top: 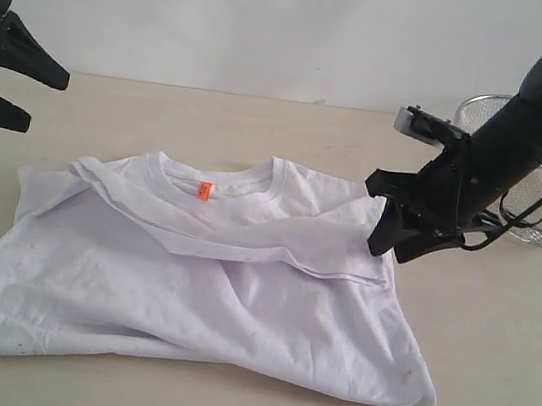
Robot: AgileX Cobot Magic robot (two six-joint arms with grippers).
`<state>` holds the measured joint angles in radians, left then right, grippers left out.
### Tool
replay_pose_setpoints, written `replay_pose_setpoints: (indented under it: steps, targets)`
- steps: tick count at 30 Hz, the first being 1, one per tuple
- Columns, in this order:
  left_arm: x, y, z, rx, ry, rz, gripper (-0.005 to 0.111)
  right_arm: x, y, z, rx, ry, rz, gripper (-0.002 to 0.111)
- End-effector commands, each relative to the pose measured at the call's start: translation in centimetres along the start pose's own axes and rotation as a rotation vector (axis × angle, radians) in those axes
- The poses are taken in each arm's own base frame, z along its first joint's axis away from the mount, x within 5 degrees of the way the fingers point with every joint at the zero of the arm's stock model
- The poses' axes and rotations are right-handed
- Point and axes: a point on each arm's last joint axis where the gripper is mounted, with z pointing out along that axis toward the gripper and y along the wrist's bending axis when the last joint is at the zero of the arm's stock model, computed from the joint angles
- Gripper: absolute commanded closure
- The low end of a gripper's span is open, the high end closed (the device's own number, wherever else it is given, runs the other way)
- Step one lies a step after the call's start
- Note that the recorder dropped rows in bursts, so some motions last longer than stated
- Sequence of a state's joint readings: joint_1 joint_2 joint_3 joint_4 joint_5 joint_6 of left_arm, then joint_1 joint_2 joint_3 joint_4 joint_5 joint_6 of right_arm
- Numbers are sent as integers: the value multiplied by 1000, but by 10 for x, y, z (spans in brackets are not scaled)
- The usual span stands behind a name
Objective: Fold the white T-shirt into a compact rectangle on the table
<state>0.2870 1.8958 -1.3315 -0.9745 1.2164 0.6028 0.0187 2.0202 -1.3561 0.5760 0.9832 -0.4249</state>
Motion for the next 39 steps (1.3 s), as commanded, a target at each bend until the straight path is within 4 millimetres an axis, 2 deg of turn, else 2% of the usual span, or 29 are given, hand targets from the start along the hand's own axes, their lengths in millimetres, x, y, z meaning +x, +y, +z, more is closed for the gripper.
replay_pose_setpoints:
  steps: [1, 12, 14, 15, 21, 28, 39]
  targets:
    - [5, -4, 0, -2, 13, -3, 34, 8, -6, 9, -24, -9, -12, 74]
    - [11, 1, 4, 0, 24, -28, 34, 9, -7, 26, -95, -44, 15, 76]
    - [11, 1, 4, -1, 27, -28, 34, 9, -7, 27, -97, -43, 20, 93]
    - [11, 1, 4, -1, 27, -28, 34, 9, -7, 27, -100, -45, 23, 108]
    - [11, 1, 4, -3, 24, -28, 34, 1, 0, 19, -147, -56, 50, 108]
    - [11, 1, 4, -6, 23, -28, 34, -24, 6, 0, -134, -161, 88, 108]
    - [11, 1, 4, -7, 22, -28, 34, -36, -2, -1, -73, -283, 201, 108]
